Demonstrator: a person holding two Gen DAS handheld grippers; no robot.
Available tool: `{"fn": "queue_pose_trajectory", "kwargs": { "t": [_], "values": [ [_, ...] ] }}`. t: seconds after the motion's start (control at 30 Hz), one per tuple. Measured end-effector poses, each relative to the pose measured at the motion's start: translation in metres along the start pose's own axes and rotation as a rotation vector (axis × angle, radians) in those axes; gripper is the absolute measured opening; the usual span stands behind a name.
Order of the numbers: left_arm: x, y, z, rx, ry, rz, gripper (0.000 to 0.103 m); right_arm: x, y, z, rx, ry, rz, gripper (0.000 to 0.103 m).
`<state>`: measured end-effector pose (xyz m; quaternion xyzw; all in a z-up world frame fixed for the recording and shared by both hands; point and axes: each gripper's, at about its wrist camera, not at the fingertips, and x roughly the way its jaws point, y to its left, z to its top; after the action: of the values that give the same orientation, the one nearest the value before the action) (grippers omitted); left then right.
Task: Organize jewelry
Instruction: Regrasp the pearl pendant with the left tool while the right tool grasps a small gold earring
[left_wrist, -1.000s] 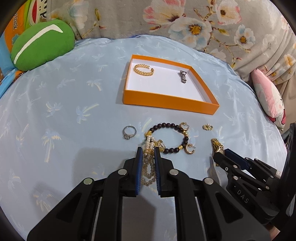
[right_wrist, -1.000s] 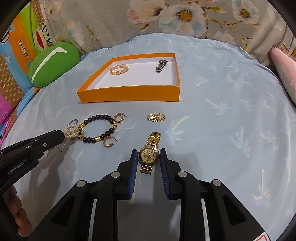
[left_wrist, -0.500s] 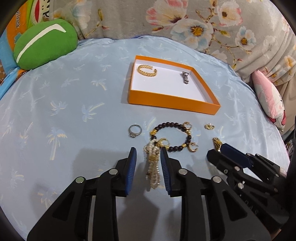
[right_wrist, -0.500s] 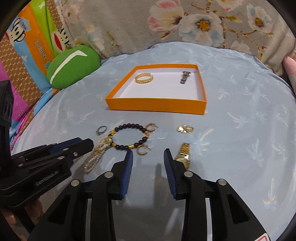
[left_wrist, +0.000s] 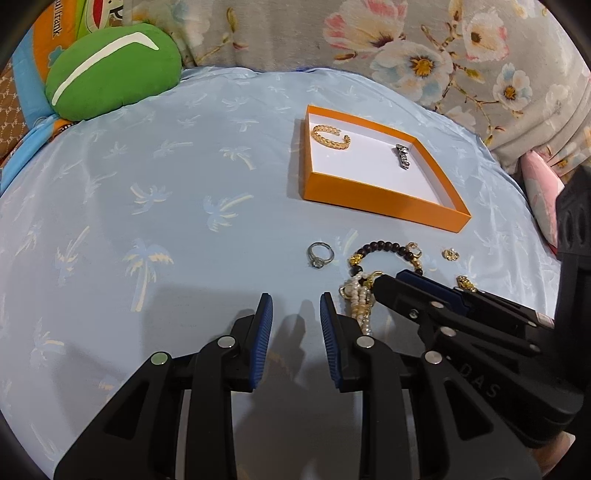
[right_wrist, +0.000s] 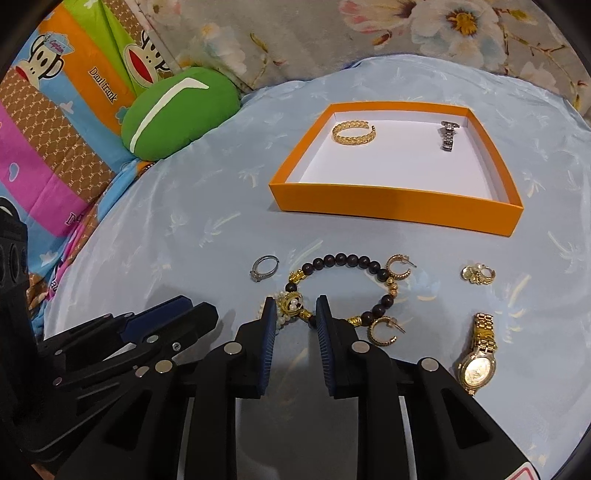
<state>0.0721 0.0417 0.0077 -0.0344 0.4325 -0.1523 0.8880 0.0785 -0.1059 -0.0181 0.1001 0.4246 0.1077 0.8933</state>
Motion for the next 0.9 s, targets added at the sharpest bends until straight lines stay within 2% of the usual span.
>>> {"fn": "queue_pose_trajectory", "kwargs": {
  "t": [0.07, 0.13, 0.3, 0.43, 0.5, 0.6, 0.7, 0.9],
  "values": [
    [-0.001, 0.002, 0.0, -0.001, -0.002, 0.002, 0.026, 0.002, 0.0, 0.001, 0.001, -0.002, -0.002, 0.021],
    [-0.001, 0.004, -0.001, -0.005, -0.003, 0.003, 0.026, 0.002, 0.001, 0.002, 0.0, -0.003, 0.003, 0.012],
    [-0.001, 0.005, 0.0, -0.004, -0.003, -0.001, 0.025, -0.008, 0.004, 0.001, -0.024, -0.047, -0.025, 0.012],
    [-0.004, 0.001, -0.001, 0.002, 0.001, -0.019, 0.026, -0.029, 0.0, 0.003, -0.004, -0.101, -0.011, 0.012],
    [-0.007, -0.005, -0.001, 0.009, 0.002, -0.037, 0.039, -0.043, -0.007, 0.003, 0.011, -0.13, -0.023, 0.012],
    [-0.01, -0.015, -0.002, 0.023, 0.001, -0.065, 0.053, -0.057, -0.018, 0.0, 0.025, -0.157, -0.067, 0.011],
    [-0.009, -0.031, -0.004, 0.051, 0.009, -0.087, 0.053, -0.066, -0.033, -0.006, 0.041, -0.166, -0.122, 0.011],
    [0.011, -0.051, -0.012, 0.095, 0.055, -0.067, 0.05, -0.073, -0.058, -0.022, 0.086, -0.154, -0.17, 0.012]
  ]
}}
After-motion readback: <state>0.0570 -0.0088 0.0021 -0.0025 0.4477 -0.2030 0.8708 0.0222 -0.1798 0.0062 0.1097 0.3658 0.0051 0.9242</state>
